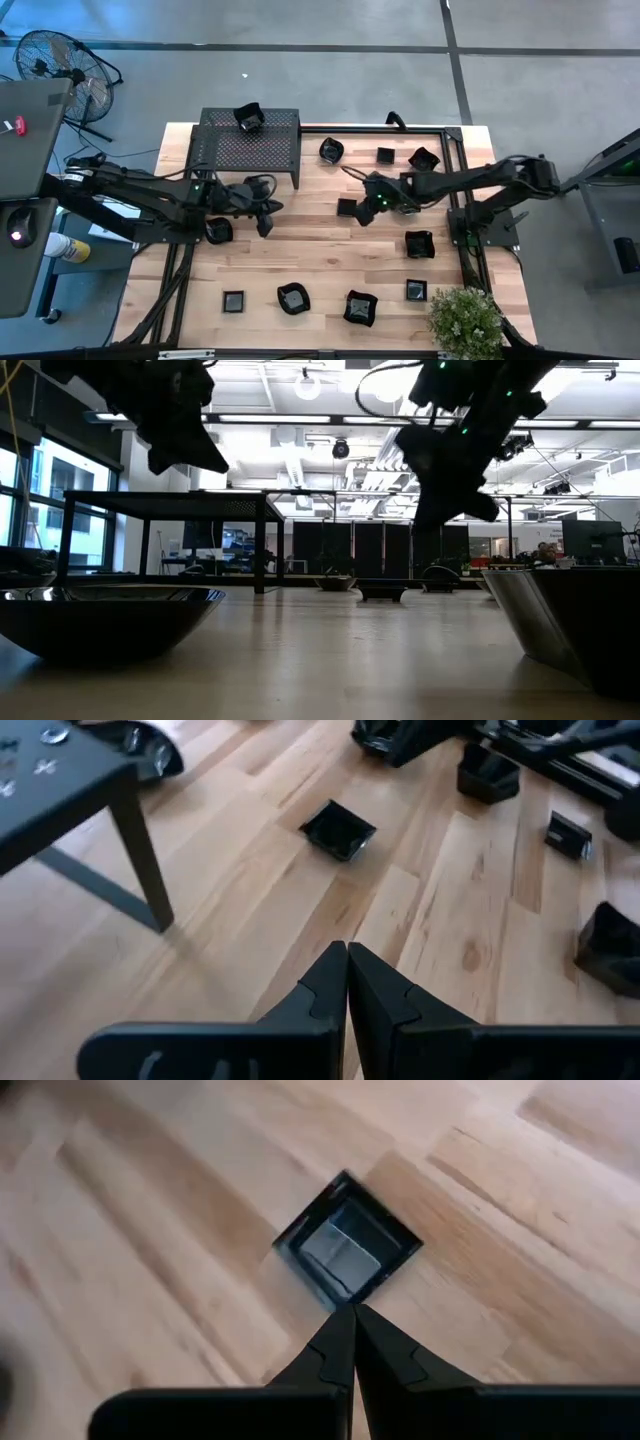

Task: Pick & Place Mini shaped plates
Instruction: Put the black square plate on the shelf

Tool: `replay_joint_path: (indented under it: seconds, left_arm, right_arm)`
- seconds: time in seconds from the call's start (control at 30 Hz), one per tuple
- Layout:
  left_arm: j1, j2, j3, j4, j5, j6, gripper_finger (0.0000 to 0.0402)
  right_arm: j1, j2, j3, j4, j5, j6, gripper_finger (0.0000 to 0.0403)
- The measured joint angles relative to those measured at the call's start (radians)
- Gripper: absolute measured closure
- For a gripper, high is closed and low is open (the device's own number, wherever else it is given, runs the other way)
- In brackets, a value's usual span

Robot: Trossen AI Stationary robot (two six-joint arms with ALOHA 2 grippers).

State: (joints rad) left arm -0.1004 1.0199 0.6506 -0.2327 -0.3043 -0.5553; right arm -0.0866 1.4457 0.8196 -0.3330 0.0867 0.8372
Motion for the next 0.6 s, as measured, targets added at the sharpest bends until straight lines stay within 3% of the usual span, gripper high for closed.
replay_joint_path:
  seconds: [0.27,0.6]
  left_arm:
    - [0.002,0.0,0.0,-0.009,-0.04,-0.055,0.0392]
    - [0.002,0.0,0.0,-0.009,-0.046,-0.055,0.0392]
  right_arm:
    - [-0.008,0.123,0.0,0.017,0.003,0.296,0.0381]
    - [-0.007,0.249,0.0,0.166,0.013,0.358,0.0326]
